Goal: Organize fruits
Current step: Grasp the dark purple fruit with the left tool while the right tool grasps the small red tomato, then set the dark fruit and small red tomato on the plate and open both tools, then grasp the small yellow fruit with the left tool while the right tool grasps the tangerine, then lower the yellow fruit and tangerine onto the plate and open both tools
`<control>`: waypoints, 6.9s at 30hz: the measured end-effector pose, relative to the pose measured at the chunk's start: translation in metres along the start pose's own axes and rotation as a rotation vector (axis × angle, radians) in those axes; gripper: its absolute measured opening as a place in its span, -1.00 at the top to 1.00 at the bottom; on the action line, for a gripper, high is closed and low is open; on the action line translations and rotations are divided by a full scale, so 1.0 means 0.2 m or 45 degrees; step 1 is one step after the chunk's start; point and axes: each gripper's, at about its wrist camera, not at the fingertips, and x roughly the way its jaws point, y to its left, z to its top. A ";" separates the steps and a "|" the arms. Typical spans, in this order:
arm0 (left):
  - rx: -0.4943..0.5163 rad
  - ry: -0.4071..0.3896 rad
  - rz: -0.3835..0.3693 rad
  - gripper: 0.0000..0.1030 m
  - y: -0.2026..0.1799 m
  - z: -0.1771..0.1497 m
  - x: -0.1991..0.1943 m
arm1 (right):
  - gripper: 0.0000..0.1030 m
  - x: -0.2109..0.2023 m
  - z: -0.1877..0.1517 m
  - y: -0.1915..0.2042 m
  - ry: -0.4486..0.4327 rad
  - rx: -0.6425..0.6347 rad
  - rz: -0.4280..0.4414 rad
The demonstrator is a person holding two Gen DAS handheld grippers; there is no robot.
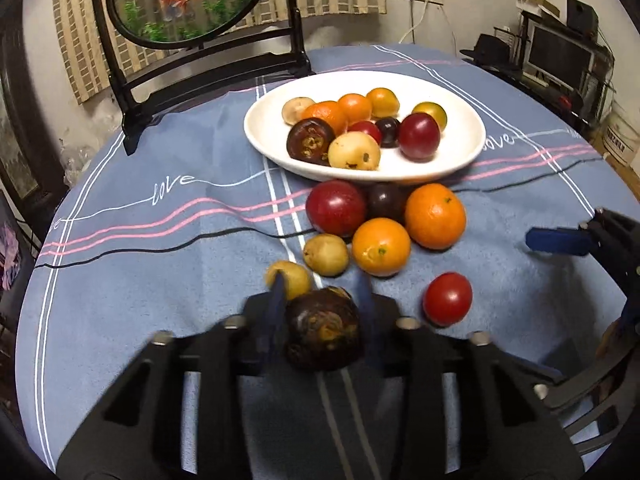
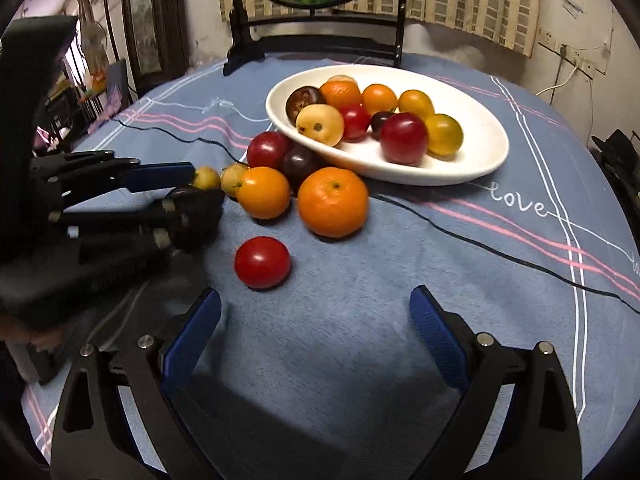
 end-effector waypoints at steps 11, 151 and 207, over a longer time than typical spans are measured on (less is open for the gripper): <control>-0.125 0.038 -0.076 -0.32 0.14 -0.04 -0.01 | 0.37 0.11 0.08 0.10 0.024 -0.066 0.052; -0.103 0.066 -0.189 0.48 0.21 0.00 0.13 | -0.24 0.09 0.17 -0.03 -0.018 -0.139 -0.095; -0.039 -0.063 -0.103 0.48 -0.02 0.75 0.20 | 0.14 0.01 0.52 -0.33 -0.317 -0.062 -0.157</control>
